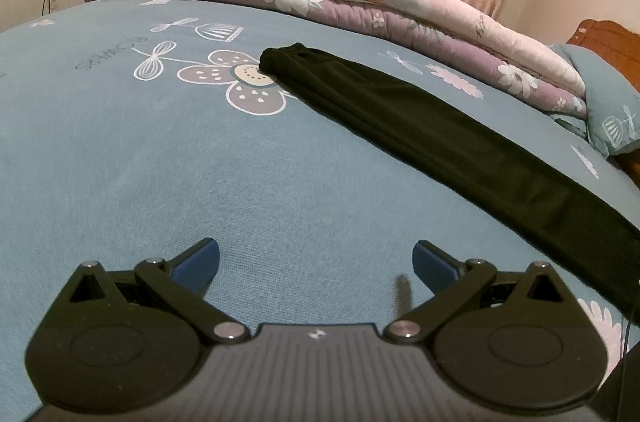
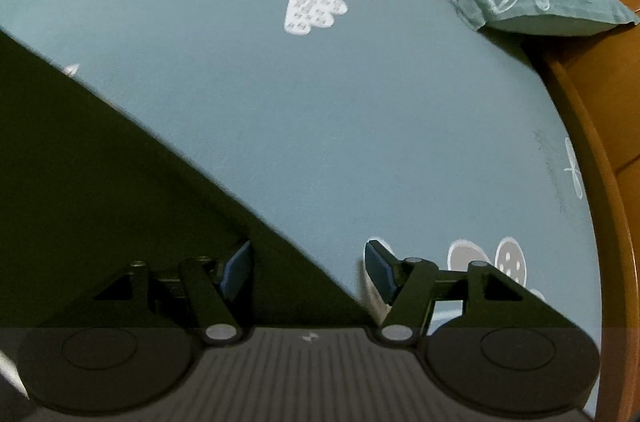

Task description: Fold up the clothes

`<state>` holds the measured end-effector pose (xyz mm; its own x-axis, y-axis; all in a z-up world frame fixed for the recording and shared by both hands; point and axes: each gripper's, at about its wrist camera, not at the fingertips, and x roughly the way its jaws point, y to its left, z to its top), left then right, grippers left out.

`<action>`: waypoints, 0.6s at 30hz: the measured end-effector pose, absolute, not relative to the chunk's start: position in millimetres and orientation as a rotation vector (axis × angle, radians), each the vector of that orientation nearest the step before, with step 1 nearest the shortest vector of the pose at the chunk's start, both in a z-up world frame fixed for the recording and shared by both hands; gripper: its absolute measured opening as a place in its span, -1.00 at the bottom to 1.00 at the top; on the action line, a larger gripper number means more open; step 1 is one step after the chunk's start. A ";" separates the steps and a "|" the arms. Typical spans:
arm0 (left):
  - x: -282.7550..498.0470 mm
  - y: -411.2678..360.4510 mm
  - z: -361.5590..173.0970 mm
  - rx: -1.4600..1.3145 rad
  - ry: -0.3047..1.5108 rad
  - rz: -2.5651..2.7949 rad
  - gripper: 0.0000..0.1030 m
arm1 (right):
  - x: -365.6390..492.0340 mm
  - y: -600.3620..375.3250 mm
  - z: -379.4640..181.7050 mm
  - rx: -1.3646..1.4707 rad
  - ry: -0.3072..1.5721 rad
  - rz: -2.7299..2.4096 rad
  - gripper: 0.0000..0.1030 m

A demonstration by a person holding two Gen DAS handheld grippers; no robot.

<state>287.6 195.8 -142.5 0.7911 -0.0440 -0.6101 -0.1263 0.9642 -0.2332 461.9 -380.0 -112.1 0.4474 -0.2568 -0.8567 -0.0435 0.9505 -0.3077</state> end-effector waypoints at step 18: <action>289.2 198.0 -139.4 -0.303 0.662 0.046 0.98 | 407.1 -403.3 -85.9 -0.199 1.058 -0.282 0.40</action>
